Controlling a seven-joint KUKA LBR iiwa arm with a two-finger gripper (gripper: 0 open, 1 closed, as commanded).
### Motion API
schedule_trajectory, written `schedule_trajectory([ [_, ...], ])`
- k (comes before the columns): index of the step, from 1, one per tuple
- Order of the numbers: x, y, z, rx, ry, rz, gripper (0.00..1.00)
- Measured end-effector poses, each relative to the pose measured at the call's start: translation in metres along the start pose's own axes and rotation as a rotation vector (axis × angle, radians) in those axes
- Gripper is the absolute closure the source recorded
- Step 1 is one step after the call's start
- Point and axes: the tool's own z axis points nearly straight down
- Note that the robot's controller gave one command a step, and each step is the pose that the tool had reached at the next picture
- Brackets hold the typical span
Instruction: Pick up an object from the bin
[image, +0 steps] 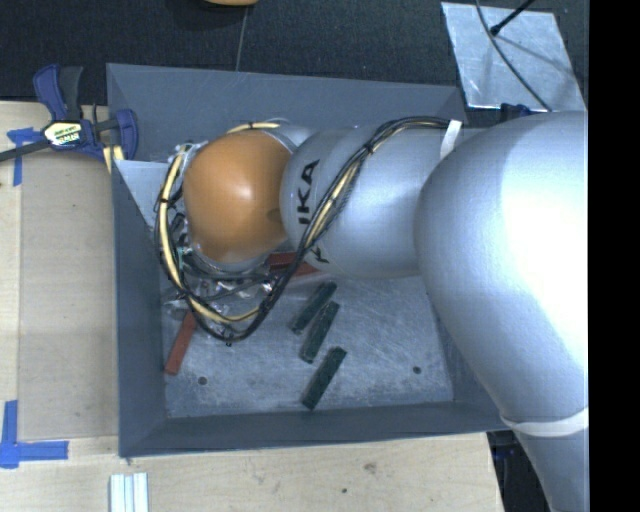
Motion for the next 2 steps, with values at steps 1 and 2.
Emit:
schedule_trajectory([
  [1, 0.002, 0.001, -0.008, -0.005, 0.005, 0.002, 1.0],
  [2, 0.001, 0.001, -0.03, -0.004, 0.002, 0.003, 1.0],
])
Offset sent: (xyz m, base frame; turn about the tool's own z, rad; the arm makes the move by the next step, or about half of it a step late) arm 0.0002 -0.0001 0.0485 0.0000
